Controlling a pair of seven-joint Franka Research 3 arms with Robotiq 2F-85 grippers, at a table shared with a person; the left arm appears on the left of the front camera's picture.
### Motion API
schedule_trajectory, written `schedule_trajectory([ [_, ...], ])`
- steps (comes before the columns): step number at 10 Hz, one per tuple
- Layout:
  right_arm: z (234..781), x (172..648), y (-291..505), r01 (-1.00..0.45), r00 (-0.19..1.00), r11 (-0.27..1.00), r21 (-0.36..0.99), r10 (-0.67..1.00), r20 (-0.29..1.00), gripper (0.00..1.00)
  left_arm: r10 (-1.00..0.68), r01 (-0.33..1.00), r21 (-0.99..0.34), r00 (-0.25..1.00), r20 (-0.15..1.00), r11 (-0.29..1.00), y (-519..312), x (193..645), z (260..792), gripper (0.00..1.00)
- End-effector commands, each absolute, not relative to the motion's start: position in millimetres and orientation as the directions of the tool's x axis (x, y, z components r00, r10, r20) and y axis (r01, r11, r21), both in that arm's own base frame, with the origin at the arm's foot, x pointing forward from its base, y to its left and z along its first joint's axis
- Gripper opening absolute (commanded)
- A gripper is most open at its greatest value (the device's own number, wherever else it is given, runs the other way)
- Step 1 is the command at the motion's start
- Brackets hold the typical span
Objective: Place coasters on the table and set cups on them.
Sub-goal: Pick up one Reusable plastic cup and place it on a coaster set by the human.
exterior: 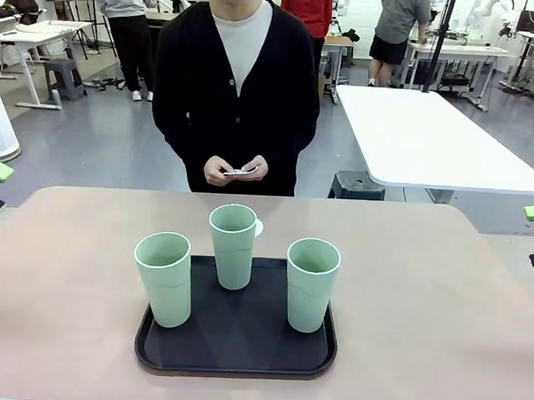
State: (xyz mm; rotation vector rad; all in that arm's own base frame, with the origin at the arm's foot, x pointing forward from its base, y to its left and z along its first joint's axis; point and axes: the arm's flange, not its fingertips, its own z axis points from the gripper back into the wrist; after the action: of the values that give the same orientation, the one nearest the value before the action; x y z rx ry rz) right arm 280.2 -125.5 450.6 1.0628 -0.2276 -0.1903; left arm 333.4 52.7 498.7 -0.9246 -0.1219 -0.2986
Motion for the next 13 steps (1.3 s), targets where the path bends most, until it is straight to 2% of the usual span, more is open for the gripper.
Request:
schedule_trajectory([
  [1,450.3,280.3,-125.8,0.040,0.961,0.465,0.884,-0.261,0.094,1.00,-0.455,0.560,-0.571,0.826,0.333,0.600,23.9,335.7,514.6,1.00],
  [3,450.3,280.3,-125.8,0.040,0.961,0.465,0.884,-0.261,0.094,1.00,-0.605,0.684,-0.310,0.729,0.320,0.661,-23.4,346.3,508.8,1.00],
  [5,450.3,280.3,-125.8,0.040,0.961,0.465,0.884,-0.261,0.094,1.00,-0.722,0.785,-0.099,0.605,0.335,0.611,-60.3,339.5,497.1,1.00],
  [7,450.3,280.3,-125.8,0.040,0.961,0.465,0.884,-0.261,0.094,1.00,-0.774,0.826,-0.024,0.538,0.335,0.563,-74.7,334.9,492.2,1.00],
  [9,450.3,280.3,-125.8,0.040,0.961,0.465,0.884,-0.261,0.094,1.00,-0.804,0.841,-0.047,0.531,0.269,0.539,-82.5,329.1,494.9,1.00],
  [10,450.3,280.3,-125.8,0.040,0.961,0.465,0.884,-0.261,0.094,1.00,-0.785,0.832,-0.033,0.535,0.314,0.554,-86.1,338.3,495.5,1.00],
  [13,450.3,280.3,-125.8,0.040,0.961,0.465,0.884,-0.261,0.094,1.00,-0.785,0.832,-0.033,0.535,0.314,0.554,-86.1,338.3,495.5,1.00],
])
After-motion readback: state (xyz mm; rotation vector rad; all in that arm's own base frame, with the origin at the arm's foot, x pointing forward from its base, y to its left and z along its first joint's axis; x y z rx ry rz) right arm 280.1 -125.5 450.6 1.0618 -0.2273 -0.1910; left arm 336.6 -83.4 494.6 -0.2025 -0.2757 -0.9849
